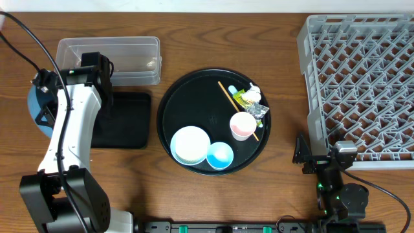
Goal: Sort waste into correct bins and load items into the dishwasher rack
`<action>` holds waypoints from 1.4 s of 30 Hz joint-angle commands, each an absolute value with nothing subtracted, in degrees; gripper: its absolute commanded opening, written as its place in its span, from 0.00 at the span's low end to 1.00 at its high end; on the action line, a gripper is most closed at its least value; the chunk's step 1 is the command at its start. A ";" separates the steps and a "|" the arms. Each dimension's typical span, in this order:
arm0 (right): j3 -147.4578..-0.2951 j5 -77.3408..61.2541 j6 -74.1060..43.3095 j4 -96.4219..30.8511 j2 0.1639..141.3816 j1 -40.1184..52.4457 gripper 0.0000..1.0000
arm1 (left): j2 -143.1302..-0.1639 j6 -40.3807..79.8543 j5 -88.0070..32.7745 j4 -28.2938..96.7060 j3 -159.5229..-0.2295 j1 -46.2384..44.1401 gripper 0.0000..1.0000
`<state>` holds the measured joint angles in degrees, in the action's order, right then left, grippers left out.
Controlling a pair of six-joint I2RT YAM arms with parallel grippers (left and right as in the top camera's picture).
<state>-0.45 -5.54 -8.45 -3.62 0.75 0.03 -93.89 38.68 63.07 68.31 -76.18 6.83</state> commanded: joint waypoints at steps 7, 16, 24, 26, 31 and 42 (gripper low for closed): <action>-0.32 -5.39 -7.64 -3.81 0.75 -0.14 0.99 | -94.08 38.17 70.35 68.58 -76.07 4.32 0.06; -0.32 -5.39 -7.62 -3.79 0.75 -0.14 0.99 | -94.41 35.35 72.47 67.40 -76.07 0.78 0.06; -0.32 -5.39 -7.62 -3.79 0.75 -0.14 0.99 | -94.43 36.05 69.56 67.42 -76.07 1.10 0.06; -0.32 -5.39 -7.62 -3.79 0.75 -0.14 0.99 | -94.17 36.05 76.58 67.42 -76.07 1.10 0.06; -0.32 -5.39 -7.62 -3.79 0.75 -0.14 0.99 | -94.32 36.25 65.95 67.20 -76.05 1.50 0.06; -0.32 -5.39 -7.62 -3.81 0.75 -0.14 0.99 | -91.44 36.25 55.64 67.00 -76.64 1.54 0.06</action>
<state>-0.45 -5.52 -8.45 -3.62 0.75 0.03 -93.93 35.77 61.73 67.02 -76.18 1.32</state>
